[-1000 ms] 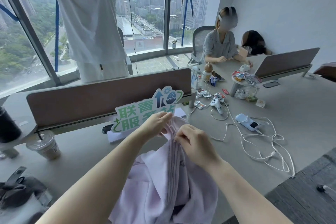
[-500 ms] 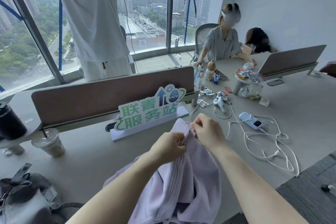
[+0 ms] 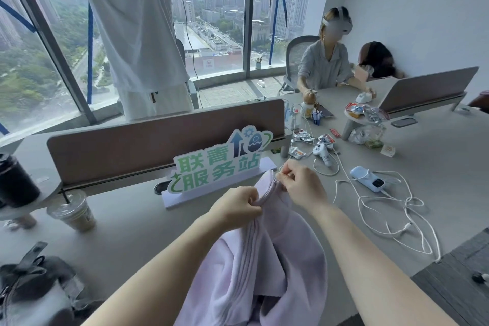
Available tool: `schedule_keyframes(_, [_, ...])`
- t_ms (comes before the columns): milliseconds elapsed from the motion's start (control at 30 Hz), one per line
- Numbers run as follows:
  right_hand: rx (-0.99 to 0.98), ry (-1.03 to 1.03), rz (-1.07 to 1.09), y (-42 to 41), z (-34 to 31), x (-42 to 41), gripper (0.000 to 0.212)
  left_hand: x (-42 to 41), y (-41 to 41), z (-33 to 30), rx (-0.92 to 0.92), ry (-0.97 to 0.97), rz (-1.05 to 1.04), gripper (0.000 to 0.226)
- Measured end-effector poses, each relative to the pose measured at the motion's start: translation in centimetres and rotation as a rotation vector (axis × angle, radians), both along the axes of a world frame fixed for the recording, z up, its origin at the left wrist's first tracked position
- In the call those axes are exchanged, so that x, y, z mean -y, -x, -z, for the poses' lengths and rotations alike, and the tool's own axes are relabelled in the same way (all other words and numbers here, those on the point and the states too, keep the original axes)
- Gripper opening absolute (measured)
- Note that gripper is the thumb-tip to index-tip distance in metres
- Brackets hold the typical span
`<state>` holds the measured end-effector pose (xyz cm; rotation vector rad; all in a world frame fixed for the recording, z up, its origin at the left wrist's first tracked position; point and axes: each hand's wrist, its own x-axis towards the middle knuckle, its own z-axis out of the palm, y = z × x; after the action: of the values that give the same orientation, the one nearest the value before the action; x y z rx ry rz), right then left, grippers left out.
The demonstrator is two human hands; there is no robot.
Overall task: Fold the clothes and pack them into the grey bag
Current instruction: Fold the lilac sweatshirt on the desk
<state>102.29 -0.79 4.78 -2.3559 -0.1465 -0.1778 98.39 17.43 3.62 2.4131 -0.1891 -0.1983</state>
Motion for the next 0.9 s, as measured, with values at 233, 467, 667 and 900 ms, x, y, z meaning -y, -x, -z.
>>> schedule_keyframes(233, [0.141, 0.1, -0.105, 1.8, -0.2, -0.9, 0.012, 2.5, 0.0, 0.3, 0.043, 0.109, -0.118, 0.011])
schedule_keyframes(467, [0.065, 0.225, 0.102, 1.3, -0.2, -1.2, 0.013, 3.1, -0.3, 0.0, 0.056, 0.091, 0.008, 0.024])
schedule_keyframes(667, [-0.106, -0.198, 0.073, 1.4, 2.2, -0.4, 0.012, 1.0, -0.4, 2.1, 0.054, 0.104, -0.111, 0.017])
schedule_keyframes(900, [-0.704, -0.156, 0.088, 2.7, 11.0, 1.3, 0.078, -1.1, 1.2, 6.9, -0.134, 0.154, -0.159, 0.027])
